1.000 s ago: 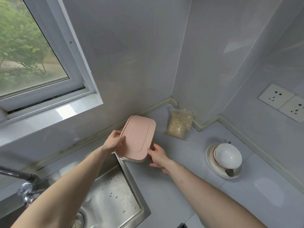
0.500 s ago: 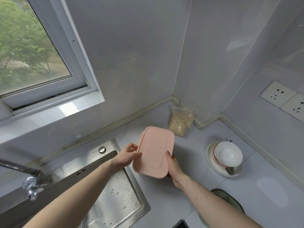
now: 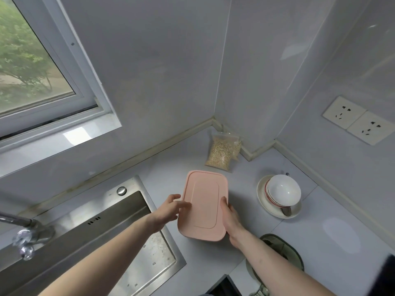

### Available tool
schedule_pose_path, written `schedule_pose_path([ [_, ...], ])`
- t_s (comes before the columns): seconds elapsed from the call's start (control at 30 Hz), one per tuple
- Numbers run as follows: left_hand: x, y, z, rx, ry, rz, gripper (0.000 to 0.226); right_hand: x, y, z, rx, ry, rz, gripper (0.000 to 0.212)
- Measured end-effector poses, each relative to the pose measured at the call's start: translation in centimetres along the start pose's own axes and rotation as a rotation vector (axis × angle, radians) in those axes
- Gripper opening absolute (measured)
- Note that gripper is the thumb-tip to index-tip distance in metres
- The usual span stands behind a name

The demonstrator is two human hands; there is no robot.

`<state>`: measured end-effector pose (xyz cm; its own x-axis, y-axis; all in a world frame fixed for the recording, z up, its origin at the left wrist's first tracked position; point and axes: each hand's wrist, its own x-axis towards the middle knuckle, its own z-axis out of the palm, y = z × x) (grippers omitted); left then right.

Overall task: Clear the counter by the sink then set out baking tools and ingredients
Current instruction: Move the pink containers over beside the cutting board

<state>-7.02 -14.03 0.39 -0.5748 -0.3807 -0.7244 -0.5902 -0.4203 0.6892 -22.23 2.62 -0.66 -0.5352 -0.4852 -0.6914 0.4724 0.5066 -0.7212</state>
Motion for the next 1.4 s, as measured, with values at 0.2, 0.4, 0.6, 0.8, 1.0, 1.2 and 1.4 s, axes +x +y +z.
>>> schedule_pose_path([
  [0.2,-0.3,-0.3,2.4,-0.074,-0.051,0.019,0.063,-1.2,0.0,-0.3,0.025,-0.11,0.113,0.055],
  [0.4,-1.8,-0.2,3.1,-0.048,-0.056,0.042,0.059,-2.2,1.2,-0.2,0.017,-0.164,0.16,0.055],
  [0.6,-4.9,-0.2,4.9,-0.005,-0.048,0.06,0.043,-4.9,1.6,-2.2,-0.013,-0.156,0.148,0.057],
  [0.8,-8.7,2.5,8.2,-0.004,0.001,0.154,0.023,-10.3,-0.3,-4.9,0.036,-0.109,0.119,0.046],
  [1.0,-11.2,4.8,12.5,0.057,-0.016,0.202,0.037,-16.2,-1.0,-9.1,0.118,0.019,0.031,0.039],
  [1.2,-14.8,5.2,19.9,0.178,-0.164,0.228,0.047,-24.4,1.4,-15.0,0.226,0.17,-0.027,0.041],
  [1.4,-20.4,1.8,29.5,0.317,-0.347,0.246,0.048,-34.1,8.0,-20.5,0.331,0.369,-0.057,0.041],
])
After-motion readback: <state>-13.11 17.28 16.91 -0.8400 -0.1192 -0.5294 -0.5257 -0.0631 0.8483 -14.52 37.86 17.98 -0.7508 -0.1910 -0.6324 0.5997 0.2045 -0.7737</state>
